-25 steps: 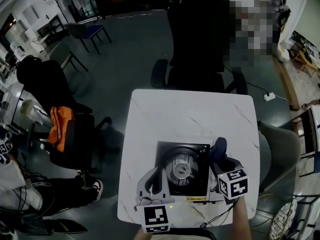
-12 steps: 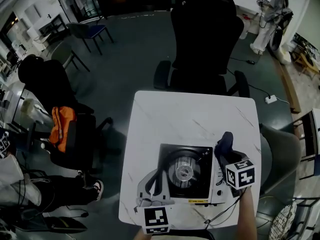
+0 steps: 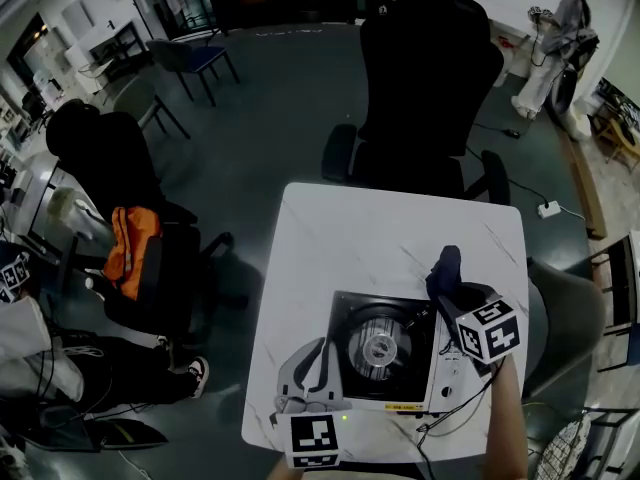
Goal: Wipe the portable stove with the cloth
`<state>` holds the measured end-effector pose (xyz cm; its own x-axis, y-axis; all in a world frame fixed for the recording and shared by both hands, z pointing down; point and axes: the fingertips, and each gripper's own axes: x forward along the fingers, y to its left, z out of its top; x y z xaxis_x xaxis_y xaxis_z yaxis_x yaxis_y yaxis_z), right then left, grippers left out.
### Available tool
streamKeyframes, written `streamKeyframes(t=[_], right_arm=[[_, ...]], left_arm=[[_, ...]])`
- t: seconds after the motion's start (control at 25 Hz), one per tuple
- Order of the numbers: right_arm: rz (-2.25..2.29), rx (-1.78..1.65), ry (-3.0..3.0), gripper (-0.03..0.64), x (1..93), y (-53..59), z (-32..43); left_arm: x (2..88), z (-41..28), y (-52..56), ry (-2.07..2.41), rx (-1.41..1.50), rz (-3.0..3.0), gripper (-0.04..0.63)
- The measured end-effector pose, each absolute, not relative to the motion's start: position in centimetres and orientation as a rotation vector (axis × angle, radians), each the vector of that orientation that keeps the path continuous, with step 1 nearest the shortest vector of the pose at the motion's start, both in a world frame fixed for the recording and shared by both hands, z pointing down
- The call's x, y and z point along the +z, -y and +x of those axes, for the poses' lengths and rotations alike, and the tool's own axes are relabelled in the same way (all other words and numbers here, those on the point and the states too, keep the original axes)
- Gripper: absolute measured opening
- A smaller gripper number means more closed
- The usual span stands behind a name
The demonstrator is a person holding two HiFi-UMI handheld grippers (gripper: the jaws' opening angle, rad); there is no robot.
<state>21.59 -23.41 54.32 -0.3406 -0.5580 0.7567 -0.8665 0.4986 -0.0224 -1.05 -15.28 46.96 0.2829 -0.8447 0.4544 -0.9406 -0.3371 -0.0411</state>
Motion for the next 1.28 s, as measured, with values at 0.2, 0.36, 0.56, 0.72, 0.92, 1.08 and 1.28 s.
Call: streamKeyframes(t=[0.2,0.36,0.56,0.72,0.92,1.08,1.28], right_arm=[[0.917,0.441,2.098,0.106,54.1,24.6,18.5],[0.659,0.403,2.059,0.106,55.8,24.3,16.3],[0.451,0.372,2.026,0.106,56.9,23.8,14.4],[0.395,0.357,2.038,0.106,56.9,23.9,12.9],[0.371,0.355,2.059,0.106,57.0,24.1,11.2],[0.349,0.351,2.07,0.106,57.1,24.2,9.5],[0.306,0.332,2.069,0.106,57.1,24.5,7.7]], left_arm=[[47.2,-2.3,15.6,1.675,0.606,2.31,0.021],[47.2,-2.9,15.7,1.681,0.6,2.289,0.021],[47.5,-3.7,15.7,1.693,0.604,2.28,0.021],[47.5,-4.2,15.8,1.703,0.601,2.267,0.021],[47.6,-4.7,15.9,1.713,0.594,2.253,0.021],[47.6,-5.2,16.0,1.721,0.589,2.245,0.021],[47.7,-5.8,16.2,1.736,0.59,2.227,0.021]])
